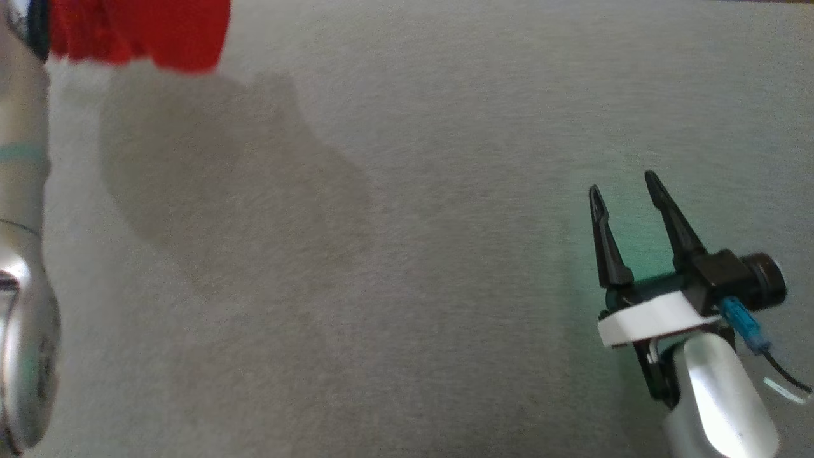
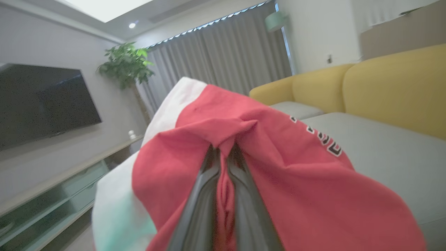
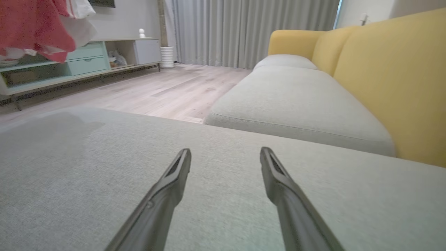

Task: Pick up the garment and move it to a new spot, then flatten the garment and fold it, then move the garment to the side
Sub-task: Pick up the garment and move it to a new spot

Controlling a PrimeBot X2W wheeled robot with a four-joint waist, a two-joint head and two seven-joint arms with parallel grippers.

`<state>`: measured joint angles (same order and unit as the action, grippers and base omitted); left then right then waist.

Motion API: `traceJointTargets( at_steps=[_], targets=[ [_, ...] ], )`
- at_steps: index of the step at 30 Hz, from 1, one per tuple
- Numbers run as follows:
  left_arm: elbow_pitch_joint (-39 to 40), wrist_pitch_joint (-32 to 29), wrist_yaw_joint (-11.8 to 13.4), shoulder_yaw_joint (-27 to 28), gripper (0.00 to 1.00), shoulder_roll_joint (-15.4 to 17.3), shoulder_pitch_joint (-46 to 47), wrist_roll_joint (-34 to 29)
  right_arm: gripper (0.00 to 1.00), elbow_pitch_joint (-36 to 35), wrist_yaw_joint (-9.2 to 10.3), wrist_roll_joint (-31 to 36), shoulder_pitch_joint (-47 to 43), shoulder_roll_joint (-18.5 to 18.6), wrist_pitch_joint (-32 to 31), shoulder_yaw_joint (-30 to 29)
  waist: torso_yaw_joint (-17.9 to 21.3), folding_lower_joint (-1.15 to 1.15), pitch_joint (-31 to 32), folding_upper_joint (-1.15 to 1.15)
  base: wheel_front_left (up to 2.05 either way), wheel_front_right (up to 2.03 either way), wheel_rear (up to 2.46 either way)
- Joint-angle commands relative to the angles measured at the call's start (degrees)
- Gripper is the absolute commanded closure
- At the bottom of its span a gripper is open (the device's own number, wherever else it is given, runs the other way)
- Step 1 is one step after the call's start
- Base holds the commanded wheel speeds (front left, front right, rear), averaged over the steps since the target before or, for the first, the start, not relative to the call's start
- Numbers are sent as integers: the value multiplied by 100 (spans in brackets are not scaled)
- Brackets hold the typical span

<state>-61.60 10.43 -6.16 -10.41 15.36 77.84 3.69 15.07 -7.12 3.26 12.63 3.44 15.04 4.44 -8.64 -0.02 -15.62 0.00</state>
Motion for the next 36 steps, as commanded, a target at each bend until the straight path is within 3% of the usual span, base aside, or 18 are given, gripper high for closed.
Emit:
traceJointTargets(
  at_steps=[1, 7, 9, 10, 15, 20, 25, 26, 27, 29, 36],
  targets=[
    [336, 27, -53, -58, 100, 133, 338, -34, 0, -201, -36, -95, -125, -50, -4, 106, 578, 2, 473, 0, 0, 0, 0],
    [1048, -101, -127, -566, 100, -314, -104, 277, 0, -509, -36, -552, -385, -55, -4, 50, 1377, 2, 759, 0, 0, 0, 0],
    [1513, -144, -130, -1056, 100, -539, -648, 638, 0, -688, -36, -649, -533, -55, -4, -55, 1735, 2, 796, 0, 0, 0, 0],
    [1513, -144, -130, -1056, 100, -539, -648, 638, 0, -688, -36, -649, -533, -55, -4, -55, 1735, 2, 796, 0, 0, 0, 0],
    [2271, -141, -132, -2234, 100, -767, -2035, 1212, 0, -966, -36, -810, -652, -56, -4, -151, 2405, 2, 609, 0, 0, 0, 0],
    [2275, -59, -132, -3559, 100, -996, -3324, 1556, 0, -1077, -36, -946, -669, -56, -4, -153, 2715, 2, 448, 0, 0, 0, 0],
    [2429, 211, -132, -4658, 100, -1178, -4227, 2227, 0, -1051, -36, -997, -733, -56, -4, -245, 2653, 2, 454, 0, 0, 0, 0],
    [2495, 270, -132, -4862, 17, -1193, -4298, 2285, 0, -1034, -36, -1022, -765, -56, -4, -300, 2579, 2, 476, 0, 0, 0, 0],
    [2522, 319, -132, -4964, 0, -1203, -4358, 2343, 0, -1014, -36, -1039, -797, -56, -4, -350, 2493, 2, 509, 0, 0, 0, 0],
    [2539, 396, -104, -4978, 0, -1219, -4430, 2369, 0, -966, -36, -1039, -845, -56, -4, -410, 2306, 2, 575, 0, 0, 0, 0],
    [3146, 453, 406, -4508, 0, -1237, -4702, 2180, 0, -887, -36, -866, -951, -56, -4, -468, 1754, 2, 830, 0, 0, 0, 0]
  ],
)
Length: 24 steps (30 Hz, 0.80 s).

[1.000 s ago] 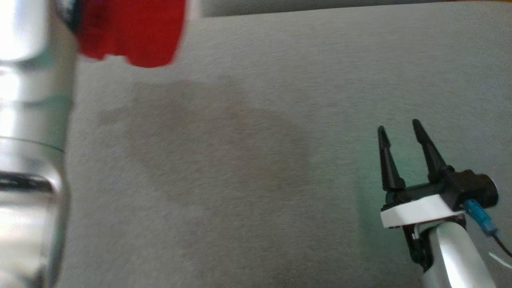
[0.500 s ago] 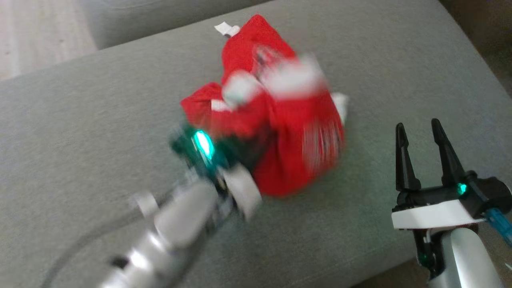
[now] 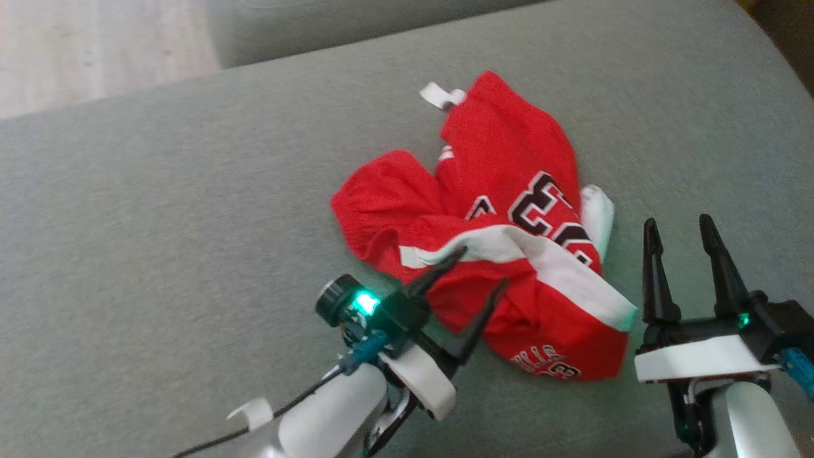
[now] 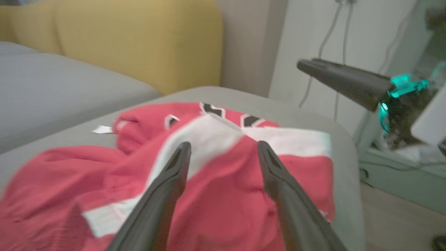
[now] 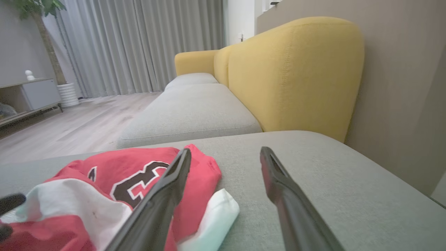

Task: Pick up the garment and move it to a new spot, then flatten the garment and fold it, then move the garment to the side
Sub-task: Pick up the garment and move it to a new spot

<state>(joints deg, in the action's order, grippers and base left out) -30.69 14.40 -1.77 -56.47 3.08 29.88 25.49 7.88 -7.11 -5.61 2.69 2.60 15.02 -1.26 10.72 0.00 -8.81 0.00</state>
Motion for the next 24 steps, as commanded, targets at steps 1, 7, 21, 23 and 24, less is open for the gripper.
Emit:
traceJointTargets(
  at_steps=[1, 7, 21, 23, 24],
  targets=[
    [215, 57, 61, 263, 0, 29, -2, -33, 0, -159, -37, 43, 19, 28, -2, 100, -247, 0, 195, 0, 0, 0, 0],
    [666, 59, 135, 1048, 0, 614, -362, 1, 0, -146, -37, 187, -113, 28, -2, 101, -446, 0, 380, 0, 0, 0, 0],
    [-684, -539, -558, 1254, 0, 1017, 1391, 811, 0, -211, -37, 237, 83, 28, -2, 262, 67, 0, -344, 0, 0, 0, 0],
    [-554, -724, -566, 900, 0, 991, 1684, 1158, 0, -215, -37, 225, 155, 28, -2, 287, 137, 0, -464, 0, 0, 0, 0],
    [-426, -812, -567, 675, 0, 1029, 1855, 1323, 0, -221, -37, 216, 193, 28, -2, 294, 162, 0, -518, 0, 0, 0, 0]
  ],
)
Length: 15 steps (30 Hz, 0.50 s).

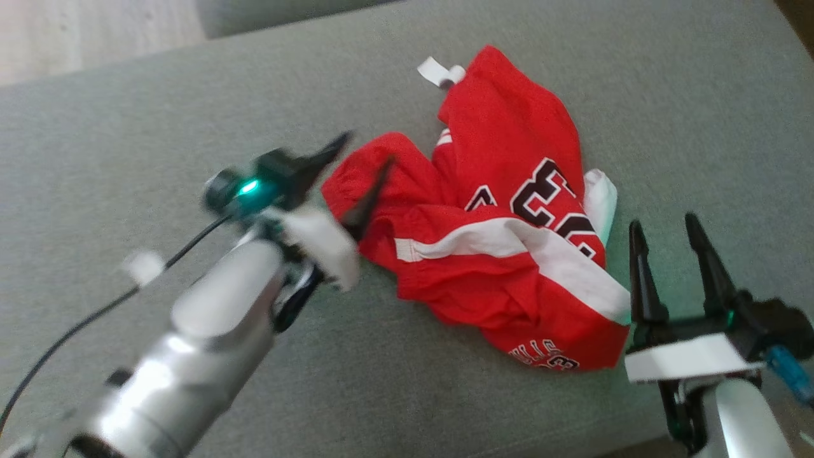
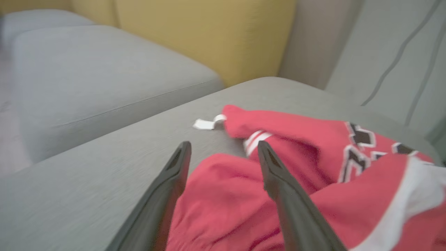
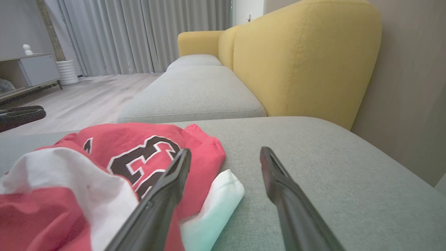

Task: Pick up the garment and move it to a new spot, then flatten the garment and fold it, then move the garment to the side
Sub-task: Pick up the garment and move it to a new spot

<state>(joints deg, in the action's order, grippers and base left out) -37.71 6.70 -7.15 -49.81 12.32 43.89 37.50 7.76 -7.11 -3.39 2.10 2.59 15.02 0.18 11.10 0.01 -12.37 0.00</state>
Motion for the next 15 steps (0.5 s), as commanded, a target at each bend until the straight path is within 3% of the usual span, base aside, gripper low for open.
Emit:
traceJointTargets(
  at_steps=[1, 5, 10, 15],
  targets=[
    [417, -124, -31, -227, 0, 169, 632, 275, 0, -218, -37, -14, 289, 29, -2, 156, 146, -1, -216, 0, 0, 0, 0],
    [666, -384, -32, -982, 0, 428, 1329, 639, 0, -234, -37, -39, 399, 29, -2, 200, 218, -1, -341, 0, 0, 0, 0],
    [605, -667, -33, -1839, 0, 464, 2010, 948, 0, -225, -37, -61, 474, 29, -2, 288, 281, -1, -476, 0, 0, 0, 0],
    [540, -1313, -33, -2260, 0, 472, 2647, 1486, 0, -212, -37, -88, 686, 29, -2, 470, 437, -1, -700, 0, 0, 0, 0]
  ],
)
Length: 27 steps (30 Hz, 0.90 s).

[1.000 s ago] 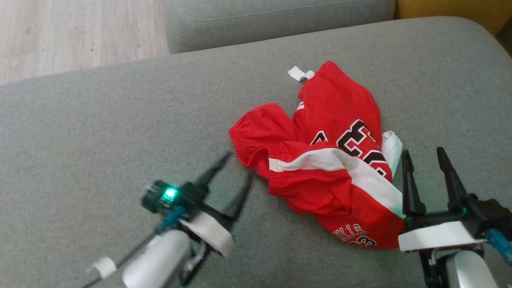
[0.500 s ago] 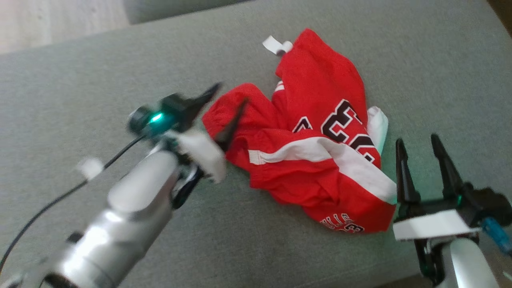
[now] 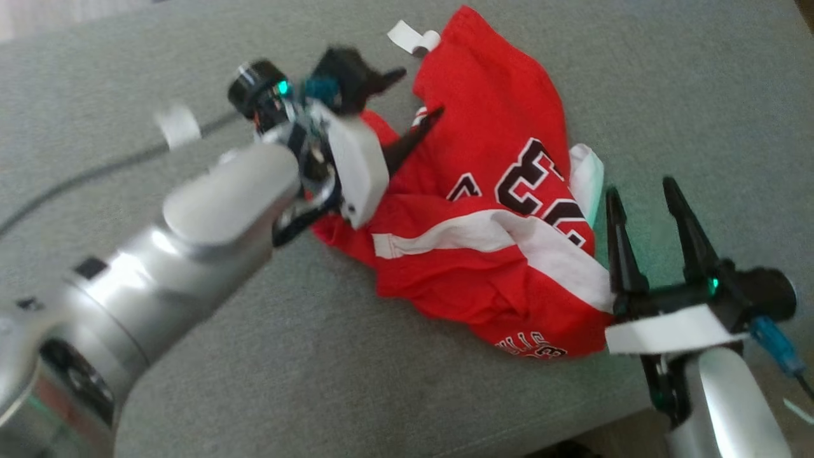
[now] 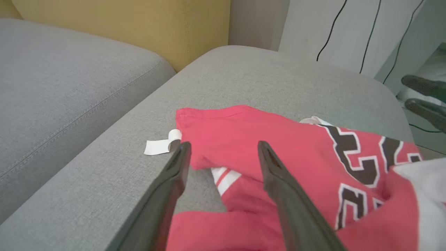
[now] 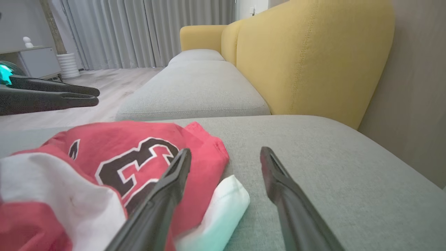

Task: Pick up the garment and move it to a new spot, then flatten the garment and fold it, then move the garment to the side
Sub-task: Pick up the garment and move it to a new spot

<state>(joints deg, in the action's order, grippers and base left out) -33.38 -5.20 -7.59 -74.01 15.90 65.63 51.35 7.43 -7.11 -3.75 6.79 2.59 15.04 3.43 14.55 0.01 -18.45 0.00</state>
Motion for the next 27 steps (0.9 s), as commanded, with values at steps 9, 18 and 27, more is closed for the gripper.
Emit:
traceJointTargets(
  at_steps=[9, 18, 27],
  targets=[
    [40, -842, 10, 70, 0, 170, 1108, 567, 0, -144, -37, -238, 378, 29, -4, 374, 434, -1, -393, 0, 0, 0, 0],
    [-162, -1767, 10, 67, 0, 209, 1234, 601, 0, -188, -37, -530, 525, 29, -4, 436, 785, -1, -881, 0, 0, 0, 0],
    [573, -3155, 10, 66, 0, 640, 914, 626, 0, -235, -37, -764, 659, 29, -4, 582, 971, -1, -1154, 0, 0, 0, 0]
  ],
)
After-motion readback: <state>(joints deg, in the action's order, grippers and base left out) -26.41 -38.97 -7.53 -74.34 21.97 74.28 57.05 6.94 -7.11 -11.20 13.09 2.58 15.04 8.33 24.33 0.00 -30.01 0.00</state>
